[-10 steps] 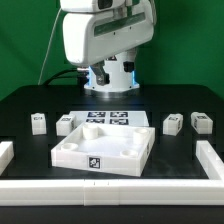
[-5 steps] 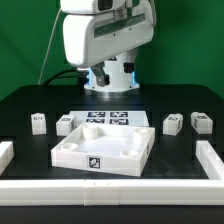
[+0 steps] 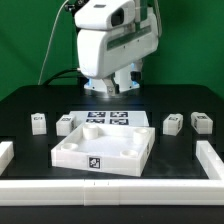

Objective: Assemble one leg

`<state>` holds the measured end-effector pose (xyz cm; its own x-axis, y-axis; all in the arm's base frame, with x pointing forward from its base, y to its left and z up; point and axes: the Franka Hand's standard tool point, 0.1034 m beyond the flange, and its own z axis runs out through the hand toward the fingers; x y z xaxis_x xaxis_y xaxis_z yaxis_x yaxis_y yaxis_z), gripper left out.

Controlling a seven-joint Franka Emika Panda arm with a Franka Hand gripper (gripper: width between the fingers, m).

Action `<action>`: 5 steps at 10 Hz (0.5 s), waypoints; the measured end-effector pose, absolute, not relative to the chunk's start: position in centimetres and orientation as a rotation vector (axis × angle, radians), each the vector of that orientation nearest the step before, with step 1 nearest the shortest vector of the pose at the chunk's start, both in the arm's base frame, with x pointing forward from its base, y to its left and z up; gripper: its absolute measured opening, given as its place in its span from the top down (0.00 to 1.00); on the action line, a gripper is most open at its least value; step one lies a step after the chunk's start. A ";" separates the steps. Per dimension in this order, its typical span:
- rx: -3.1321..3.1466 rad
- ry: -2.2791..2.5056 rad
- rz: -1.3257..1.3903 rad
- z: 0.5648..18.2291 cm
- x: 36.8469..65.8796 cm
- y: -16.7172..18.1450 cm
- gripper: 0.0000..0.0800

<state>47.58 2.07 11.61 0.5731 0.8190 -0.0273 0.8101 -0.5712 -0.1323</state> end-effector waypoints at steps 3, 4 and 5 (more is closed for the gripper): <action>-2.664 -1.551 0.004 8.8 45.5 2.0 0.19; -2.675 -1.584 -0.062 8.2 45.0 1.8 0.19; -2.674 -1.604 -0.080 7.9 44.5 1.6 0.19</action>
Offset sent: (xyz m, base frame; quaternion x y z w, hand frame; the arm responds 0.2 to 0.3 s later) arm -0.0335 0.0142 -0.0231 -0.0809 0.1128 -0.0321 0.9898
